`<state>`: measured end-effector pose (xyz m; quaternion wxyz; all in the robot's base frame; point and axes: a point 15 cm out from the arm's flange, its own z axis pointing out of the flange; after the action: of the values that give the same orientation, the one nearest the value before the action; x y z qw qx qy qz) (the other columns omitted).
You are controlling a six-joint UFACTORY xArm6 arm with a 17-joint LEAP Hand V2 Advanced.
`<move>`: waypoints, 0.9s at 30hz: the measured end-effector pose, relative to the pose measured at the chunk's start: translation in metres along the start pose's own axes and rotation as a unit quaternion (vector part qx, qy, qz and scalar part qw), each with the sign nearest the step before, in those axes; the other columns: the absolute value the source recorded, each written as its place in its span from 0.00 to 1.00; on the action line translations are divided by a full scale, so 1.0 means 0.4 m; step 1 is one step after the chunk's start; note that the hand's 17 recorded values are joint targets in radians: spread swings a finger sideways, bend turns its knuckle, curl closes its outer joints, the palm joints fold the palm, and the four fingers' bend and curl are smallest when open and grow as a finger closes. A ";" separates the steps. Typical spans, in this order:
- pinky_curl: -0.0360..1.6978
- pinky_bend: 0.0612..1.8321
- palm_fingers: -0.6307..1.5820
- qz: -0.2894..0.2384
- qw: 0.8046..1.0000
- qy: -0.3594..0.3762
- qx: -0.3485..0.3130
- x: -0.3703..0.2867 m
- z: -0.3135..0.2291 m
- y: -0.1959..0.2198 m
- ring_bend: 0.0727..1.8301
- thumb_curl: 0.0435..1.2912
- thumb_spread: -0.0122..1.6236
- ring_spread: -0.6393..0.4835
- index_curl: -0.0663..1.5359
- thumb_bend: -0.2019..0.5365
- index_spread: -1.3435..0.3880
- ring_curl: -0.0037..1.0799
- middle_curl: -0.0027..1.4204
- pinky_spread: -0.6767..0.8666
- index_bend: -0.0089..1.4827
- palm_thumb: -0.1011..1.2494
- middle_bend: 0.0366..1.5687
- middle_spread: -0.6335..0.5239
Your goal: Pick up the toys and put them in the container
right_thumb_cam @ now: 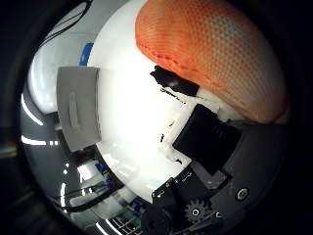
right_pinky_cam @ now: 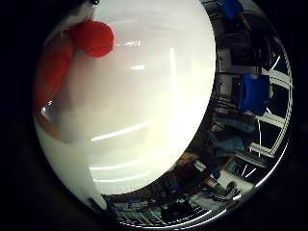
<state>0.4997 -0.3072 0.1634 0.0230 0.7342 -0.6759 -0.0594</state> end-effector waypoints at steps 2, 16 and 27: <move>0.43 0.73 0.78 -0.001 1.000 -0.005 -0.007 -0.016 -0.012 0.010 0.71 0.29 0.71 0.34 0.54 0.28 0.57 0.65 0.63 0.27 0.65 0.77 0.71 0.32; 0.51 0.73 0.76 -0.011 0.996 -0.044 -0.076 -0.215 -0.260 0.180 0.72 0.38 0.72 0.36 0.62 0.26 0.61 0.73 0.67 0.31 0.68 0.86 0.76 0.36; 0.56 0.69 0.76 -0.075 0.997 -0.009 -0.035 -0.471 -0.549 0.268 0.72 0.40 0.74 0.36 0.63 0.26 0.61 0.74 0.67 0.31 0.67 0.85 0.75 0.37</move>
<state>0.4047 -0.1389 0.4040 0.0383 0.7810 -0.6166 -0.0908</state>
